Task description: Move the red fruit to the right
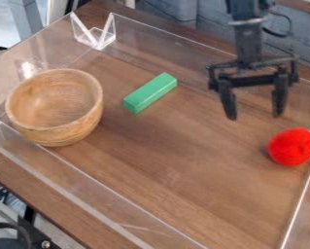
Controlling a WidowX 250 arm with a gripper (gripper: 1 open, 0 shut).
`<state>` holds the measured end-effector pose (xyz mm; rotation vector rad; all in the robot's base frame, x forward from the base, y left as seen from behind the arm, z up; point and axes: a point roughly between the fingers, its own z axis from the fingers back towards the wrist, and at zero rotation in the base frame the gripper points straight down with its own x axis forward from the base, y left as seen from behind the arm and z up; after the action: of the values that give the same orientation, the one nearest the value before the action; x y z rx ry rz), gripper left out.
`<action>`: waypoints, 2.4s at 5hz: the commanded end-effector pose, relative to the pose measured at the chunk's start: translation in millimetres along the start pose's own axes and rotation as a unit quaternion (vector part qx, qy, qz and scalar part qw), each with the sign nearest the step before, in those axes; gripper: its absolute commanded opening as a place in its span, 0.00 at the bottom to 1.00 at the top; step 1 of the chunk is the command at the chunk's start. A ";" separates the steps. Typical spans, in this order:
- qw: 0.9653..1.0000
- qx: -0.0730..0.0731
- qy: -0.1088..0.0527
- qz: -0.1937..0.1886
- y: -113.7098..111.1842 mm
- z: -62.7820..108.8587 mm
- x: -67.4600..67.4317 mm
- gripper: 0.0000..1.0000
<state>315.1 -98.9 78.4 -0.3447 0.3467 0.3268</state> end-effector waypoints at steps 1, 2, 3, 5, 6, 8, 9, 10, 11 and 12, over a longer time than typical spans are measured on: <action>1.000 -0.013 -0.022 -0.005 -15.2 5.9 -2.0 1.00; 1.000 -0.015 -0.023 0.005 -19.4 -3.3 -1.3 1.00; 1.000 -0.014 -0.023 0.016 -17.7 -25.2 3.7 0.00; 0.999 -0.042 -0.027 -0.008 -17.0 -7.8 8.2 0.00; 0.997 -0.059 -0.029 -0.030 -15.4 19.0 6.8 0.00; 0.992 -0.109 -0.061 0.008 -37.9 37.5 -14.8 0.00; 0.994 -0.098 -0.055 0.003 -42.8 22.7 -16.1 0.00; 0.994 -0.099 -0.056 0.003 -43.9 21.0 -19.9 0.00; 0.991 -0.114 -0.068 0.024 -43.5 18.7 -26.6 0.00; 0.985 -0.142 -0.083 0.047 -40.9 28.1 -31.6 0.00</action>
<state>305.3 -133.8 108.7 -0.5526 0.2032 0.5086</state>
